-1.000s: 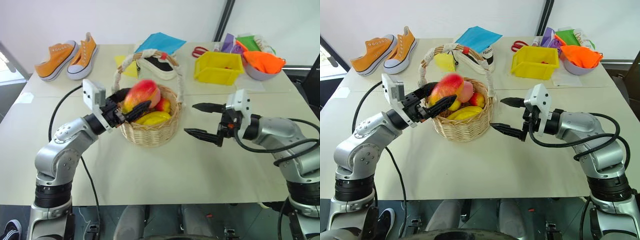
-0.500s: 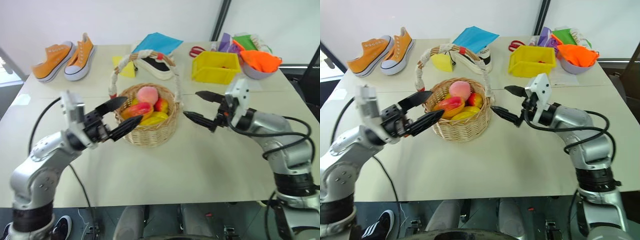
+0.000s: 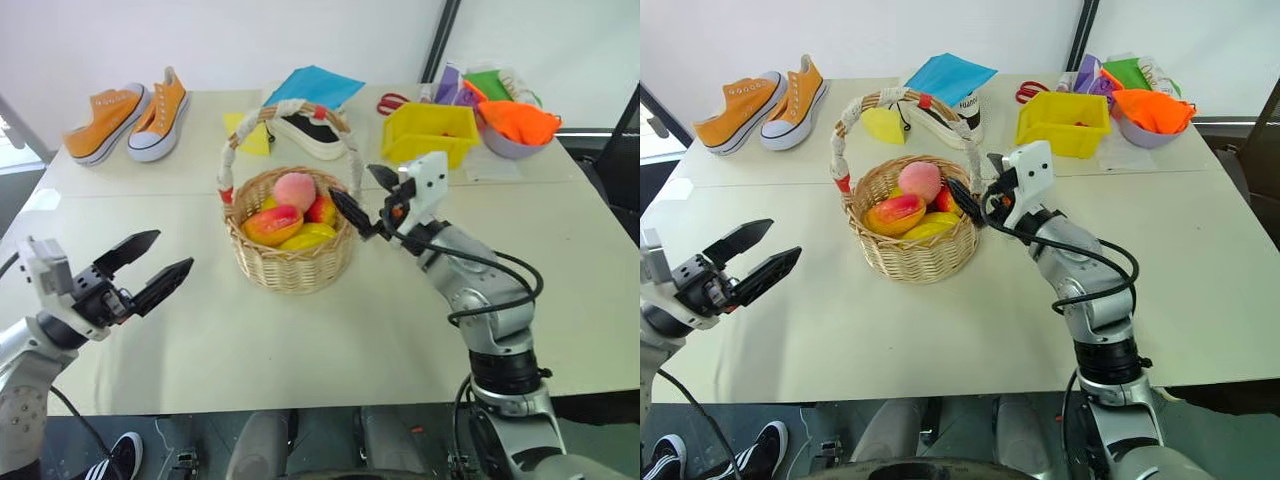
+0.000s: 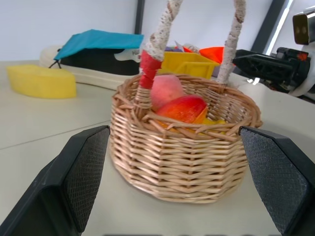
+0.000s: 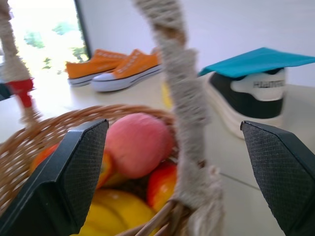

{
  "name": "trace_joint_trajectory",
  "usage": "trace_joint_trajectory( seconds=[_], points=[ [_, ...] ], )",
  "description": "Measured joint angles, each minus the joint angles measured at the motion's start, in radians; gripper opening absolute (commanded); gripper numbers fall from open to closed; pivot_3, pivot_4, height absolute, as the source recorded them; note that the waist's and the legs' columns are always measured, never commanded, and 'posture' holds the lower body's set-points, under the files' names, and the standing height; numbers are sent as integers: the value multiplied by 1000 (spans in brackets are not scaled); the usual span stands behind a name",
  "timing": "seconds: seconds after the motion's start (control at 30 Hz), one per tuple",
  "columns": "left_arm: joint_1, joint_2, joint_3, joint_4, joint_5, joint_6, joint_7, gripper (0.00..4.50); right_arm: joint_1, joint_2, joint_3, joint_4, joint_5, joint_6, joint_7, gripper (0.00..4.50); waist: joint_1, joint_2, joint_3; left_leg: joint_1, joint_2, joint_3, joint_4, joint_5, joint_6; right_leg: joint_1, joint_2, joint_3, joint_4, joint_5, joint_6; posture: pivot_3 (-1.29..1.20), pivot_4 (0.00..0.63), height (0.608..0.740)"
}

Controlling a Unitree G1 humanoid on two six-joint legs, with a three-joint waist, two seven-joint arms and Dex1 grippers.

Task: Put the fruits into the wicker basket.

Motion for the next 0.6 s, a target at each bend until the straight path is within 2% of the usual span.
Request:
trace_joint_trajectory(
  seconds=[0.13,0.17,0.2,0.37,0.4,0.43,0.47,0.6],
  points=[
    [46,-20,2,24,14,-30,-29,4484,-42,10,44,74,-76,-49,-8,4500,-5,0,0,1,0,0,-3,0,0,0,0,0,0,1,2,0,150,740],
    [53,-29,2,26,15,-35,-33,4500,-49,13,49,100,-91,-60,-14,3963,-5,0,0,1,0,0,-3,0,0,0,0,0,0,1,2,0,150,740],
    [58,-36,1,34,17,-47,-37,4500,-55,21,49,128,-106,-73,-20,3680,-4,0,0,2,0,0,-3,0,0,0,0,0,0,1,2,0,150,740],
    [66,-45,-3,46,27,-70,-55,4500,-66,34,46,174,-129,-110,-19,1132,-2,0,0,2,0,0,-3,0,0,0,0,0,0,1,2,0,150,740],
    [65,-48,-6,46,30,-72,-55,4500,-66,34,46,175,-134,-114,-18,811,-2,0,0,2,0,0,-3,0,0,0,0,0,0,1,2,0,150,740],
    [65,-51,-9,46,33,-72,-55,4500,-66,34,45,177,-136,-118,-18,280,-2,0,0,2,0,0,-2,0,0,0,0,0,0,1,2,0,150,740],
    [64,-51,-12,45,33,-72,-54,4500,-66,33,40,178,-137,-120,-17,30,-2,0,0,2,0,0,-2,0,0,1,0,0,0,1,2,0,150,740],
    [43,-52,-43,44,33,-72,-51,4500,-66,20,5,189,-136,-121,-17,31,0,0,0,2,0,0,-2,0,0,1,0,0,0,1,2,0,150,740]
  ],
)
